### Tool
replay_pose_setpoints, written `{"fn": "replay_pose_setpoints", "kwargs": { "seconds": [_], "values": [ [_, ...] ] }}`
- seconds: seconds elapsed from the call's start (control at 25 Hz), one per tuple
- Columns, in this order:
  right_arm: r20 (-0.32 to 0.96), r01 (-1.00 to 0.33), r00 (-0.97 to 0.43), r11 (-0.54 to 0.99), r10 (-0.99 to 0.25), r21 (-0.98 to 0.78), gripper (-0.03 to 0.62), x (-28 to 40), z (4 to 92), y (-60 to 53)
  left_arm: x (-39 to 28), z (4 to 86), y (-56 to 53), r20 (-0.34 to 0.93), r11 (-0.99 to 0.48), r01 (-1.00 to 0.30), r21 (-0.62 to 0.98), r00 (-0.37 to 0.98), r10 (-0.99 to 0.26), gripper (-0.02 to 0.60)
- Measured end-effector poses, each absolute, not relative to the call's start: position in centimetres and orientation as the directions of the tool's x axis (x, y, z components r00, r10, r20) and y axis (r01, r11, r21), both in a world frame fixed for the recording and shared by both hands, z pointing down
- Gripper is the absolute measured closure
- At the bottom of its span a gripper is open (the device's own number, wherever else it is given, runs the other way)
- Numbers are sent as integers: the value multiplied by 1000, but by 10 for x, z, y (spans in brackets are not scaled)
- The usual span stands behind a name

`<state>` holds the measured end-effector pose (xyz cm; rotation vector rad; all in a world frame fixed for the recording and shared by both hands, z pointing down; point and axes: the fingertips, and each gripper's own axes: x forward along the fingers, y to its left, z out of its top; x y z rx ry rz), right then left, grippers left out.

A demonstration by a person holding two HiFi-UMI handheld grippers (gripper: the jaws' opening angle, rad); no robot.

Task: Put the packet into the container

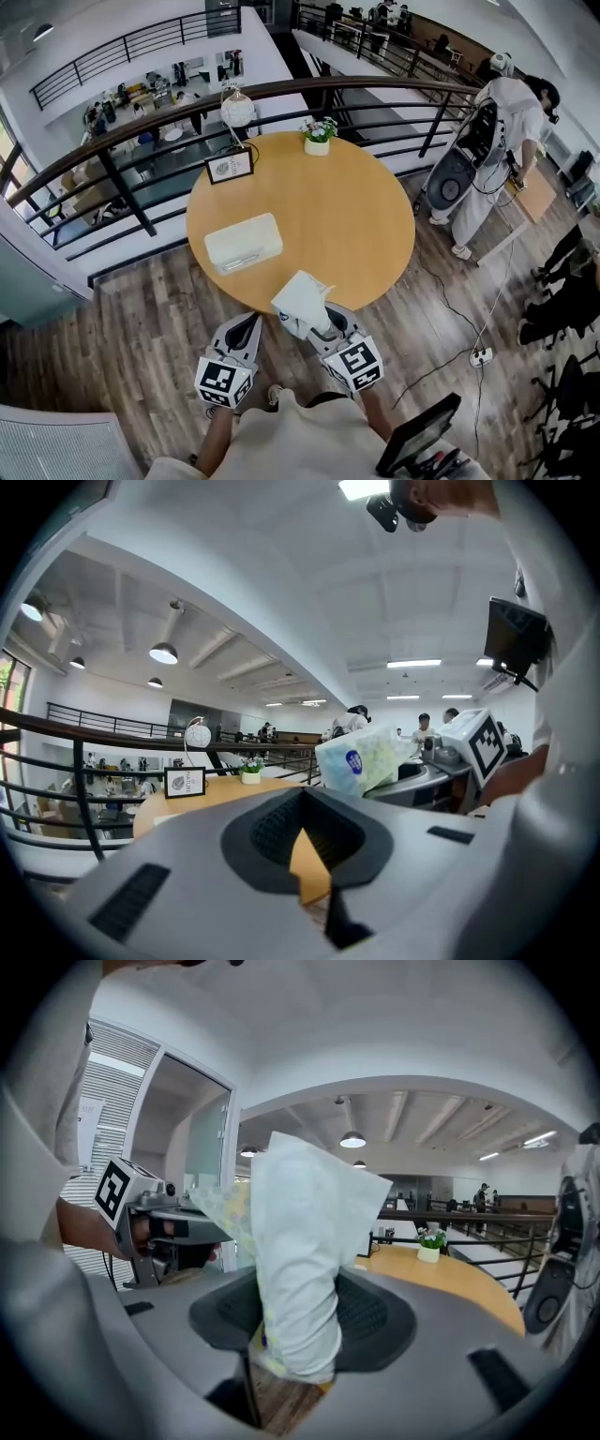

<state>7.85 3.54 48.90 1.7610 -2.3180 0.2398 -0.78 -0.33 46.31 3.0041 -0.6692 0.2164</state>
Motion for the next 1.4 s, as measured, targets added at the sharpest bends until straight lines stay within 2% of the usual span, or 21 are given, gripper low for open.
{"fn": "replay_pose_setpoints", "kwargs": {
  "seconds": [0.36, 0.8, 1.4],
  "values": [
    [306, -941, -325, 337, -895, -14, 385, 49, 491, 6, -40, 468, -20, 174, -868, -492, 66, 862, -476, 577],
    [308, -854, -508, 518, -804, -55, 385, 20, 503, -104, -74, 474, -108, 215, -746, -663, 58, 738, -639, 577],
    [249, -830, -554, 550, -794, -94, 385, 83, 486, -207, -37, 459, -202, 243, -676, -737, 13, 658, -713, 577]
  ]
}}
